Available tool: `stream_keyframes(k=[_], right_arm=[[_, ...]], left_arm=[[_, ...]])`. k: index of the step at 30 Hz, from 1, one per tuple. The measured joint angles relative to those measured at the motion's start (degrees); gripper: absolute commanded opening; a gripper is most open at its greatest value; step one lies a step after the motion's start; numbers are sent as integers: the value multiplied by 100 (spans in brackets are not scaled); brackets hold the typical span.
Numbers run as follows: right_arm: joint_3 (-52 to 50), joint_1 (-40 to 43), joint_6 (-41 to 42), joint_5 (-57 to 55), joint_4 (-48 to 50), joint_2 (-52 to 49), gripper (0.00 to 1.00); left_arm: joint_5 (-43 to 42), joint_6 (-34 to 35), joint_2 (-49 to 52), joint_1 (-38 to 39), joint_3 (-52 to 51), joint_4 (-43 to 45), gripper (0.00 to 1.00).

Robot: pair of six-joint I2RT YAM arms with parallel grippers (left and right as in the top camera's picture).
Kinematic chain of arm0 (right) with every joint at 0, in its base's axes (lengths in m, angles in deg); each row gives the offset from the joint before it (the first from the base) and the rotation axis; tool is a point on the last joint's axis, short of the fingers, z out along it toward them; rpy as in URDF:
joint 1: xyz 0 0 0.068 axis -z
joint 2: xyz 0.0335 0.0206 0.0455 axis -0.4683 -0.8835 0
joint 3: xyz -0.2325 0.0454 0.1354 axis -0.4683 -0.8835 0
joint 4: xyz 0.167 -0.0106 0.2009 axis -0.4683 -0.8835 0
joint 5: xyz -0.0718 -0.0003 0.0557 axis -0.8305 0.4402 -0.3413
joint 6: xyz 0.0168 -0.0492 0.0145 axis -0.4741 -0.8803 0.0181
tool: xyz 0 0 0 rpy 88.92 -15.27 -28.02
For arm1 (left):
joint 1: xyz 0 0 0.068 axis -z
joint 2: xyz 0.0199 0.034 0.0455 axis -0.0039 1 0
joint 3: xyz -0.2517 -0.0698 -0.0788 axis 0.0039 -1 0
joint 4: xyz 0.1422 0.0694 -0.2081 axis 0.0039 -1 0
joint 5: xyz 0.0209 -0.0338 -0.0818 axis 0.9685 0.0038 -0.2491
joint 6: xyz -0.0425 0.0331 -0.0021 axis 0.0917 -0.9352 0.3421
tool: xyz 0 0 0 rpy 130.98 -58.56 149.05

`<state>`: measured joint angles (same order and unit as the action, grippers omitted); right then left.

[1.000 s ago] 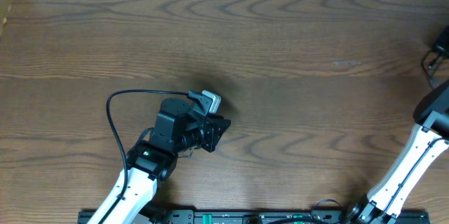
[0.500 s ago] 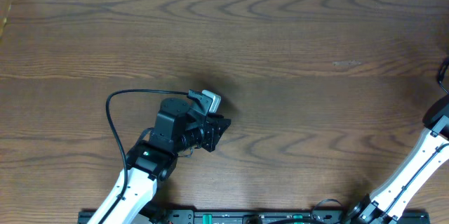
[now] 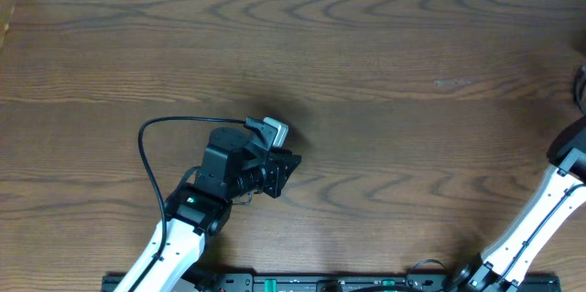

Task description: Untangle cables

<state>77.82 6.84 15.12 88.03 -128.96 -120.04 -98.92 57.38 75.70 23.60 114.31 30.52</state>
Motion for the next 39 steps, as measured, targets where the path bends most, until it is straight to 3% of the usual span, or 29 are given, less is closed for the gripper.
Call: stream_keyframes(k=[6,11,26,27,28,30,39], right_arm=[[2,-181,0,905,1169,0,1],[33,-293,-114,1106,1331,0,1],[33,-26,-686,-767,898,2,1],[33,-15,-726,-813,883,2,8],[33,-11,-734,-837,863,4,48],[33,-15,-793,-872,839,4,99],[33,-164,-732,-485,549,63,99]], left_arm=[[2,153,0,0,0,-7,25],[2,199,0,0,0,-9,25],[2,321,0,0,0,170,25],[0,323,0,0,0,199,25],[0,332,0,2,0,214,25],[2,341,0,35,0,219,25],[197,341,0,374,0,199,25]])
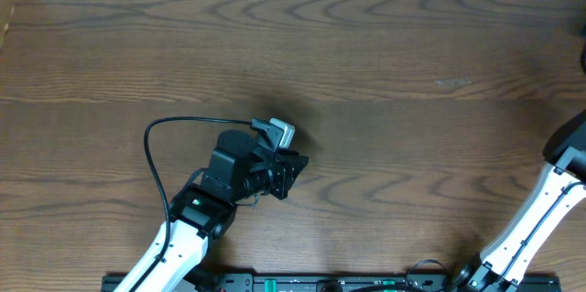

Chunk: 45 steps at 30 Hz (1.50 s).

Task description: Untangle cables

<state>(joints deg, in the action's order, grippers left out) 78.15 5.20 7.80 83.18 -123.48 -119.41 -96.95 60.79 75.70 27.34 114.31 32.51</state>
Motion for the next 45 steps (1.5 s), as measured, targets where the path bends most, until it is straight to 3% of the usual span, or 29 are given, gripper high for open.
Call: stream_keyframes(k=[8,16,17,22,25,34,36,45], right_arm=[[7,-339,258,-254,-498,914,99],[114,-450,730,-719,-1744,1580,99],[114,-444,758,-743,-1921,1580,99],[109,-426,874,-1029,-2815,1576,99],[109,-398,1095,-1132,-3206,1578,99],[109,-197,1513,-1237,-4323,1617,99],[109,-162,1576,-1233,-4457,1617,99],[13,-83,1478,-1058,-4452,1860,99]], left_arm=[[103,0,0,7,0,0,25],[175,-87,0,9,0,-2,27],[219,-92,0,9,0,0,32],[313,-146,0,11,0,-2,36],[348,-177,0,11,0,28,50],[348,-50,0,11,0,238,75],[269,-61,0,11,0,238,89],[-2,-46,0,11,0,15,93]])
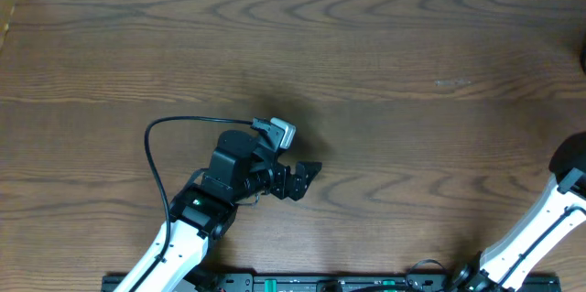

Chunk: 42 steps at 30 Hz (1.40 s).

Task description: Untangle cables

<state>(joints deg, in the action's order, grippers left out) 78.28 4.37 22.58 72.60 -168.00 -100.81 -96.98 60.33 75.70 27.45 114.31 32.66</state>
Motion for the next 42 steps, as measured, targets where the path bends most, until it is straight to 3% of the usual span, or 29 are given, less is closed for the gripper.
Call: stream_keyframes(k=[10,12,17,34,42], right_arm=[[-1502,271,66,46,-4,1427,99],[-1895,376,127,39,22,1593,99],[-2859,455,278,50,254,1932,99],[-5696,426,197,955,2400,4649,99],[-7543,-365,-98,1379,3836,5528,99]], left_arm=[[-72,7,-7,0,0,-44,95],[-55,42,-44,0,0,-50,100],[149,157,-258,0,0,-184,98],[1069,175,-2052,0,0,-1388,98],[1600,175,-2494,0,0,-1561,98]])
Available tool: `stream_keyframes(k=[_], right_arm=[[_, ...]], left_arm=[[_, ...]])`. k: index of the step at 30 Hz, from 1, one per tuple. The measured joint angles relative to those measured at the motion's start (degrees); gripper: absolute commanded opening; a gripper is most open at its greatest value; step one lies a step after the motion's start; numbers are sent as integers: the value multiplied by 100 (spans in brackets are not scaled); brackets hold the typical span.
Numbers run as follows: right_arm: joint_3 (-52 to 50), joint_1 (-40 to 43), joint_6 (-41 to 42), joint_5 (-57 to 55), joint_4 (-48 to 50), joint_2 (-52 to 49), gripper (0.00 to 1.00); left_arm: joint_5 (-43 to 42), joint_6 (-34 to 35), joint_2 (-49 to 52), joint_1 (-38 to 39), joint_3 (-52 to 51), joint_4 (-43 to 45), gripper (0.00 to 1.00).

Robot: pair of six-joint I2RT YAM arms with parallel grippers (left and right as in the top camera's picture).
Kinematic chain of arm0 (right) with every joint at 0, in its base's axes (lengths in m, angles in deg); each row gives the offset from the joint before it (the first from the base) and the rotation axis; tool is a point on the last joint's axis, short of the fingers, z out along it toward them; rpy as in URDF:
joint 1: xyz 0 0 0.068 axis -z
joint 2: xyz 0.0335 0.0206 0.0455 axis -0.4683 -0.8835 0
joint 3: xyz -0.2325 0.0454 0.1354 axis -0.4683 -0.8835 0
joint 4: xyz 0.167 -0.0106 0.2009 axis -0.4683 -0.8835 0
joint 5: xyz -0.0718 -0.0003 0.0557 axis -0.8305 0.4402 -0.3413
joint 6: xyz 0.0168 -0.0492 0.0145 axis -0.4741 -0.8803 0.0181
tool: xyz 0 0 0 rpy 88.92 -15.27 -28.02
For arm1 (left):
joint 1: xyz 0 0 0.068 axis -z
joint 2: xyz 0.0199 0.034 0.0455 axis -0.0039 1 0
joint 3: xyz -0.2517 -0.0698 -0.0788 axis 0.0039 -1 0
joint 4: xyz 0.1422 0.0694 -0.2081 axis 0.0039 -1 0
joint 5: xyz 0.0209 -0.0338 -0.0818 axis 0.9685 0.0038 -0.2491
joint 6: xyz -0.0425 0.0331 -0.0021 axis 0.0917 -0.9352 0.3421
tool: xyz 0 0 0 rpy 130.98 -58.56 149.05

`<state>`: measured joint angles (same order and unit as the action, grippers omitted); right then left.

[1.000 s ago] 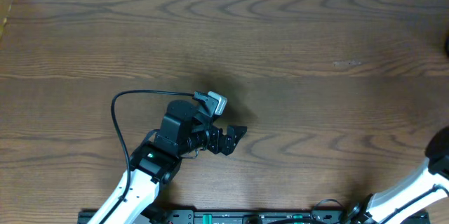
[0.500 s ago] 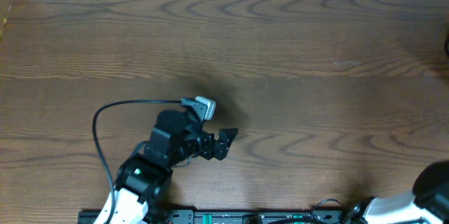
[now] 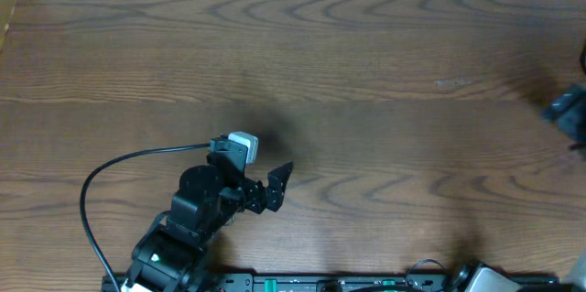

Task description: Untangle cables

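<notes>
No loose cables show on the brown wooden table [image 3: 366, 72] in the overhead view. My left gripper [image 3: 272, 188] sits low at the left-centre, pointing right, its dark fingers [image 3: 280, 174] spread with nothing between them. The white wrist camera [image 3: 244, 146] sits just behind it. A blurred dark shape at the right edge is my right gripper [image 3: 565, 109]; its jaws cannot be made out.
A thin black lead [image 3: 110, 168] loops from the left wrist camera out to the left and down past the arm. A black rail [image 3: 348, 284] runs along the table's front edge. A pale wall strip borders the far edge.
My left arm has drawn back down and to the left, and its lead now loops wider. The right arm's white link has left the lower right; a dark blur shows at the right edge.
My left gripper hovered near the table's centre-left, looking compact at the first two moments. Then its fingers showed spread, reaching right. Now the arm sits farther back left. The right arm stayed at the right edge, then swung out of its earlier pose.
</notes>
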<state>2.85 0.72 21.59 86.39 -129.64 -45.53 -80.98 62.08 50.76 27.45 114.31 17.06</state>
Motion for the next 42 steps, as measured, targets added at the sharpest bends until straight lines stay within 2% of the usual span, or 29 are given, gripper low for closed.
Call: stream_keyframes(k=[5,10,22,29,42], right_arm=[[-682,-765,-153,76,638,426,99],[-863,-1279,-234,107,885,894,99],[-907,-1318,-293,105,885,1996,99],[-918,-1318,-400,129,885,2616,99],[-1287,-1318,-619,634,1010,2806,99]], left_arm=[[162,0,-2,0,0,-7,98],[345,0,-2,0,0,-9,98],[1036,2,-2,0,0,-24,98],[1139,0,-2,0,0,-22,98],[1534,0,-146,0,2,-24,98]])
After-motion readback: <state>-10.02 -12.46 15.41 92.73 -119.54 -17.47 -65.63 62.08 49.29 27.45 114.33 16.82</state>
